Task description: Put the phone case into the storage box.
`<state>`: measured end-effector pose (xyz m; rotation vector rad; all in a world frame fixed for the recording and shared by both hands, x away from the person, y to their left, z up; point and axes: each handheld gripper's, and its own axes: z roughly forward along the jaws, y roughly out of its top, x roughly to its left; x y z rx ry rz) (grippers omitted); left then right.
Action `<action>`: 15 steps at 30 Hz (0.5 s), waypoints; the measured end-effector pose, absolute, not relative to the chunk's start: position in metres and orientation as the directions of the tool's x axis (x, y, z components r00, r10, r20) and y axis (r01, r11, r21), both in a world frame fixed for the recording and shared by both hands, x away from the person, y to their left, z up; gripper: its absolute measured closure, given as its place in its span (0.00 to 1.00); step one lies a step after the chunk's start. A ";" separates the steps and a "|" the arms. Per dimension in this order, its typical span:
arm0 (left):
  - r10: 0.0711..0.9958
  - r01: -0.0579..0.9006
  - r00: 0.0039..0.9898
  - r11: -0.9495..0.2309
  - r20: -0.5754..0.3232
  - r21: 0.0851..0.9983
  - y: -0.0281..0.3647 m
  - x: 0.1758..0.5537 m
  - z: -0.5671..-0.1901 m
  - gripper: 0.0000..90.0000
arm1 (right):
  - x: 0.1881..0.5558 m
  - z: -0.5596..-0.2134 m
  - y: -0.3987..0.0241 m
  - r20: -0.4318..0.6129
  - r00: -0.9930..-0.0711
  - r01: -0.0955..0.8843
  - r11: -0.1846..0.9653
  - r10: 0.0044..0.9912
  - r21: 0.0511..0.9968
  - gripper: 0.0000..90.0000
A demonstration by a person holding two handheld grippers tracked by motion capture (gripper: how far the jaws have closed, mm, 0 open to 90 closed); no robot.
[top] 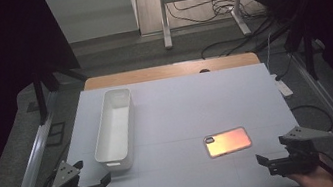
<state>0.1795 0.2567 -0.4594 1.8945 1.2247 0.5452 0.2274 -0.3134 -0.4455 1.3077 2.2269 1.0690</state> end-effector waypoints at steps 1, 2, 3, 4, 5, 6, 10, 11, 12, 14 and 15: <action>0.897 0.550 0.439 -0.214 -0.061 0.807 0.257 0.179 -0.459 0.01 | 0.228 -0.446 -0.313 0.079 -0.520 0.593 0.293 0.850 0.750 0.00; 0.896 0.549 0.441 -0.216 -0.060 0.807 0.257 0.179 -0.459 0.01 | 0.228 -0.446 -0.313 0.078 -0.522 0.593 0.295 0.849 0.749 0.00; 0.895 0.549 0.441 -0.217 -0.059 0.807 0.256 0.179 -0.459 0.01 | 0.228 -0.446 -0.313 0.078 -0.524 0.592 0.297 0.848 0.749 0.00; 0.895 0.549 0.442 -0.219 -0.058 0.806 0.256 0.178 -0.459 0.01 | 0.228 -0.446 -0.313 0.078 -0.526 0.592 0.298 0.847 0.749 0.00; 0.895 0.549 0.442 -0.219 -0.058 0.806 0.256 0.178 -0.459 0.02 | 0.228 -0.446 -0.313 0.080 -0.526 0.592 0.298 0.847 0.749 0.00; 0.893 0.548 0.447 -0.224 -0.055 0.806 0.256 0.178 -0.459 0.02 | 0.228 -0.446 -0.313 0.080 -0.526 0.592 0.298 0.847 0.749 0.00; 0.891 0.544 0.451 -0.232 -0.048 0.806 0.255 0.178 -0.459 0.02 | 0.229 -0.446 -0.313 0.087 -0.528 0.595 0.295 0.845 0.748 0.00; 0.891 0.545 0.451 -0.231 -0.049 0.806 0.255 0.178 -0.459 0.02 | 0.229 -0.446 -0.313 0.089 -0.529 0.597 0.295 0.844 0.746 0.00; 0.892 0.547 0.450 -0.229 -0.052 0.805 0.256 0.178 -0.459 0.02 | 0.230 -0.446 -0.313 0.090 -0.530 0.598 0.297 0.843 0.744 0.00; 0.890 0.547 0.452 -0.227 -0.056 0.806 0.256 0.177 -0.459 0.02 | 0.230 -0.446 -0.313 0.091 -0.533 0.599 0.299 0.841 0.743 0.00; 0.890 0.546 0.452 -0.226 -0.057 0.807 0.256 0.177 -0.459 0.02 | 0.230 -0.446 -0.312 0.090 -0.532 0.599 0.299 0.842 0.743 0.00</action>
